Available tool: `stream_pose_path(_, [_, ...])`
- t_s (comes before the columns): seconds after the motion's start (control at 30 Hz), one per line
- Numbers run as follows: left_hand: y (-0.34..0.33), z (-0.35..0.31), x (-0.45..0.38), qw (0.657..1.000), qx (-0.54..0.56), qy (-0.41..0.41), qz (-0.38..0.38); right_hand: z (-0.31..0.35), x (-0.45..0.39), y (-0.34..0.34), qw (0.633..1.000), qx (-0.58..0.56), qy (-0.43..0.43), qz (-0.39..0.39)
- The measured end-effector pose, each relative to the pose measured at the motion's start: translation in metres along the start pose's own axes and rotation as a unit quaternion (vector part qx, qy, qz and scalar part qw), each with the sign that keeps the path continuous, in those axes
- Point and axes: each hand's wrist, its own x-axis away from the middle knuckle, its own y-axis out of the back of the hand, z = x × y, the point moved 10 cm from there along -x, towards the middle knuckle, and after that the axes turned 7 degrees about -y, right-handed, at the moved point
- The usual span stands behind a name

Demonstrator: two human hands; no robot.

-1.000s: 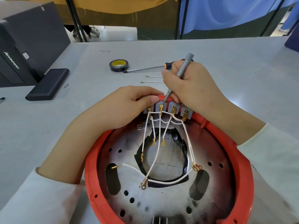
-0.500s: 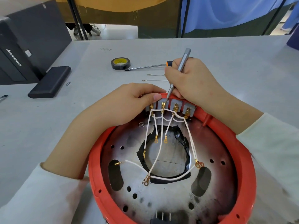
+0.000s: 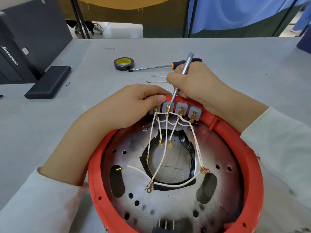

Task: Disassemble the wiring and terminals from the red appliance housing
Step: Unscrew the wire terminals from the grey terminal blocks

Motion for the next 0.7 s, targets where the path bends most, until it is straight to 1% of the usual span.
stream_pose_path(0.2, [0.0,0.0,0.0,1.0,-0.003,0.0,-0.001,-0.006,-0.005,-0.005,0.999,0.011,-0.037,0.014])
stream_pose_path(0.37, [0.0,0.0,-0.001,1.0,-0.006,-0.002,0.001,-0.006,-0.005,-0.005,0.999,0.026,-0.045,0.011])
stream_pose_path(0.43, [0.0,0.0,-0.001,1.0,-0.003,-0.003,0.002,-0.003,-0.002,-0.003,1.0,0.015,-0.023,0.001])
stream_pose_path(0.57, [0.001,0.001,0.0,1.0,0.005,0.0,0.001,0.011,0.008,0.012,0.995,-0.032,0.064,-0.066])
stream_pose_path(0.63, [0.0,0.001,0.0,1.0,0.004,0.0,0.001,0.015,0.011,0.015,0.993,-0.043,0.083,-0.073])
stream_pose_path(0.7, [0.0,0.001,0.0,1.0,0.0,0.0,0.001,0.017,0.012,0.013,0.993,-0.017,0.094,-0.069])
